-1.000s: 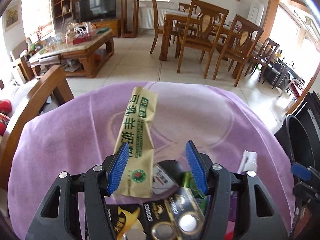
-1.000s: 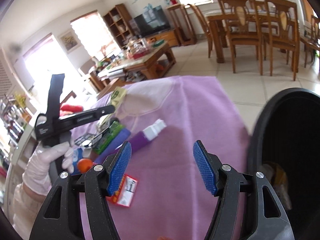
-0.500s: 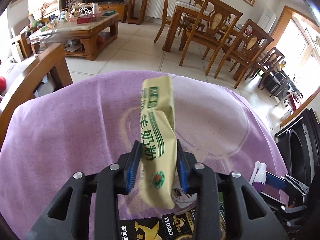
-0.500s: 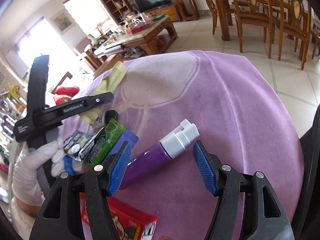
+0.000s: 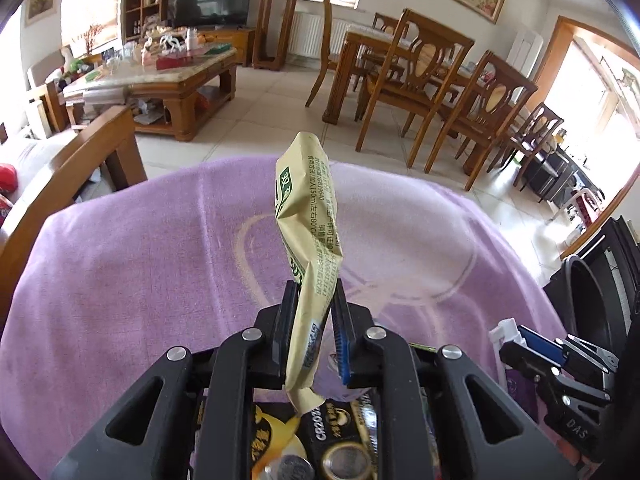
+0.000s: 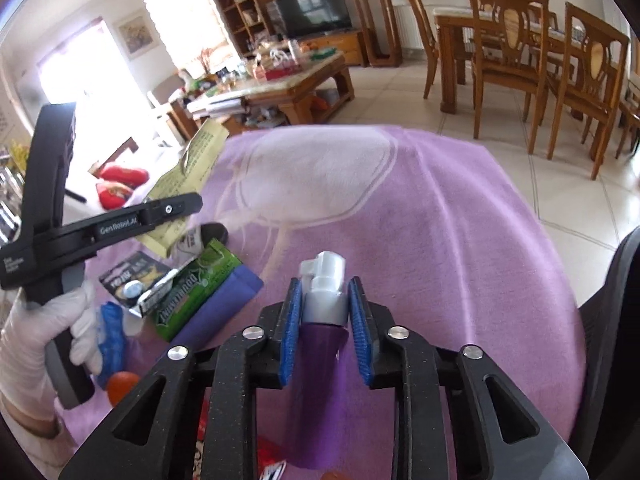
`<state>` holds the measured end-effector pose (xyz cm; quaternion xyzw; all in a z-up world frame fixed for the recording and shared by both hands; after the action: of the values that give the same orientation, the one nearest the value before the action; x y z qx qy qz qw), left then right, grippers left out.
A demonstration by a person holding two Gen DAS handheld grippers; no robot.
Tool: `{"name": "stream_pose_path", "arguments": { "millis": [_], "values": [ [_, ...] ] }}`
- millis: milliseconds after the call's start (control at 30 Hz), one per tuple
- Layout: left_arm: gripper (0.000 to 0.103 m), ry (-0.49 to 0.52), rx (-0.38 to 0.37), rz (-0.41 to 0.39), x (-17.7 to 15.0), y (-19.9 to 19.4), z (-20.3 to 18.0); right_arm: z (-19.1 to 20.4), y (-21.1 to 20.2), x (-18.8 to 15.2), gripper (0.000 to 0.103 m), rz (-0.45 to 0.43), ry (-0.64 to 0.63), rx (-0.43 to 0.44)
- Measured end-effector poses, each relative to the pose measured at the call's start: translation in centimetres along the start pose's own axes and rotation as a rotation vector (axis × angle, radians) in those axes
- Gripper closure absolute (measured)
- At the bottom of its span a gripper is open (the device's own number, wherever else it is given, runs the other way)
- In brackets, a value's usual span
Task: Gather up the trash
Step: 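Grasp the beige snack wrapper with the left tool while the right grasps the purple spray bottle, then carry the wrapper and spray bottle over the black bin with both tools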
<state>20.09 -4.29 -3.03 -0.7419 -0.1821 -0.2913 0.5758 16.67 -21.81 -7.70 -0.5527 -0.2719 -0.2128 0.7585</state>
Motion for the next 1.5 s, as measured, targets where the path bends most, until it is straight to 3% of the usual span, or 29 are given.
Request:
{"name": "stream_pose_path", "arguments": {
  "millis": [200, 900, 1200, 1500],
  "values": [
    [0.085, 0.03, -0.054, -0.081, -0.1, -3.0, -1.9, -1.8, -3.3, -0.8, 0.08, -0.068, 0.027, 0.041],
    [0.085, 0.097, -0.202, -0.186, -3.2, -8.6, -8.6, -6.1, -15.5, -3.6, 0.08, -0.188, 0.057, 0.1],
    [0.085, 0.163, -0.305, -0.2, -4.1, -8.9, -15.8, -11.1, -21.0, -4.2, 0.08, -0.258, 0.096, 0.04],
    [0.085, 0.219, -0.44, -0.145, -6.2, -5.6, -25.6, -19.1, -26.6, -5.7, 0.08, -0.359, 0.212, -0.061]
  ]
}}
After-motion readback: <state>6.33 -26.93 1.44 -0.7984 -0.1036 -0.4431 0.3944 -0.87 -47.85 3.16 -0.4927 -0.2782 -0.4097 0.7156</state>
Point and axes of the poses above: each gripper's, at about its wrist camera, not at the fingertips, and y roughly the way its jaws point, z to its left, x to its top, the point moved 2 cm from there along y, roughly the way its jaws point, and after that the axes turned 1 degree about y, right-handed, at the moved point
